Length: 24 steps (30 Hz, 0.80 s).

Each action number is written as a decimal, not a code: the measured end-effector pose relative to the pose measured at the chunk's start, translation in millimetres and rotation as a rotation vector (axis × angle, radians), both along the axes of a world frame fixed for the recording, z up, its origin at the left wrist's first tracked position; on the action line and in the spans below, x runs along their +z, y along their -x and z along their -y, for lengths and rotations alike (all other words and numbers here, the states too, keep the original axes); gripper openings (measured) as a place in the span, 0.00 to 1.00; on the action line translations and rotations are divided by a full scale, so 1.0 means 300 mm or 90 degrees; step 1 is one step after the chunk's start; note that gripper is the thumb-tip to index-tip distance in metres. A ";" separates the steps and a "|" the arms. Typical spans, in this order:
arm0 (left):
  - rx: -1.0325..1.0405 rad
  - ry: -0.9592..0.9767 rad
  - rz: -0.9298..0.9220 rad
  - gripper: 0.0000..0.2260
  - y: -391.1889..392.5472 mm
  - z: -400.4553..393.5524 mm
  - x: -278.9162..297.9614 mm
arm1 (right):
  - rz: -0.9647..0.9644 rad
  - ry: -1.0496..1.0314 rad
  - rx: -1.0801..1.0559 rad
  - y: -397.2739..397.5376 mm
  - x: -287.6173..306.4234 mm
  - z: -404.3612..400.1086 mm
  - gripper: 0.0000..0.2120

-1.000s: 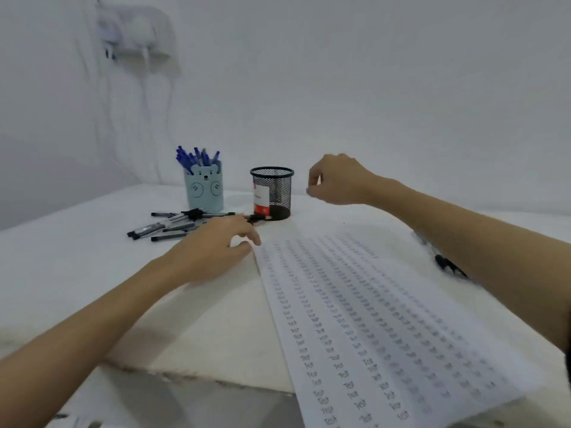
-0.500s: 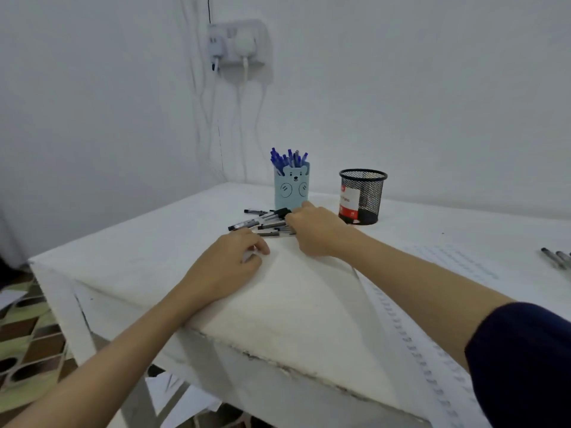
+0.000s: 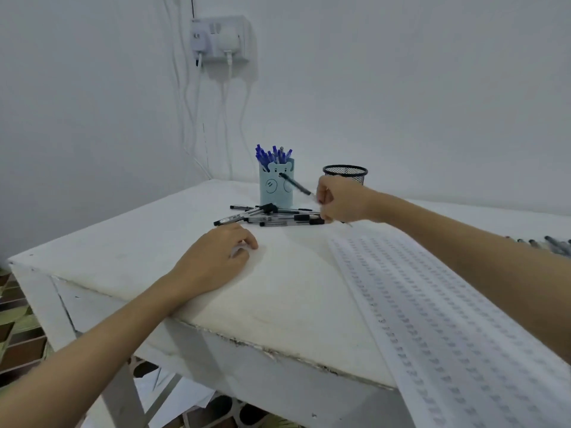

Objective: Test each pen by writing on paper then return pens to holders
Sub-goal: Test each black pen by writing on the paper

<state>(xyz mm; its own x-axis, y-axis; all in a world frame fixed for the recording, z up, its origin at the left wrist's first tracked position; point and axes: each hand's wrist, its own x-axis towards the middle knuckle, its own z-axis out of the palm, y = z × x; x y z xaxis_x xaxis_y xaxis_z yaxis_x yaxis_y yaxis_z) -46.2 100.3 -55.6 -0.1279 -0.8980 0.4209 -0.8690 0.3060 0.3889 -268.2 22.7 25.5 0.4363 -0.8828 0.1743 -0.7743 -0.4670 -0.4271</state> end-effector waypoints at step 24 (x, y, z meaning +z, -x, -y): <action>-0.254 -0.111 0.155 0.14 0.618 0.030 0.043 | 0.851 -0.407 -0.121 0.688 -0.001 -0.261 0.32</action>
<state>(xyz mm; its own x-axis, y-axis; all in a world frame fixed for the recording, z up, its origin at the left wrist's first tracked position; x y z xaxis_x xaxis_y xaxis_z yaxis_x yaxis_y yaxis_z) -231.5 91.4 -42.6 -0.5520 -0.8133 0.1840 -0.7690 0.5818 0.2648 -474.5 101.0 25.1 0.1437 -0.9859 -0.0862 0.3183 0.1285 -0.9392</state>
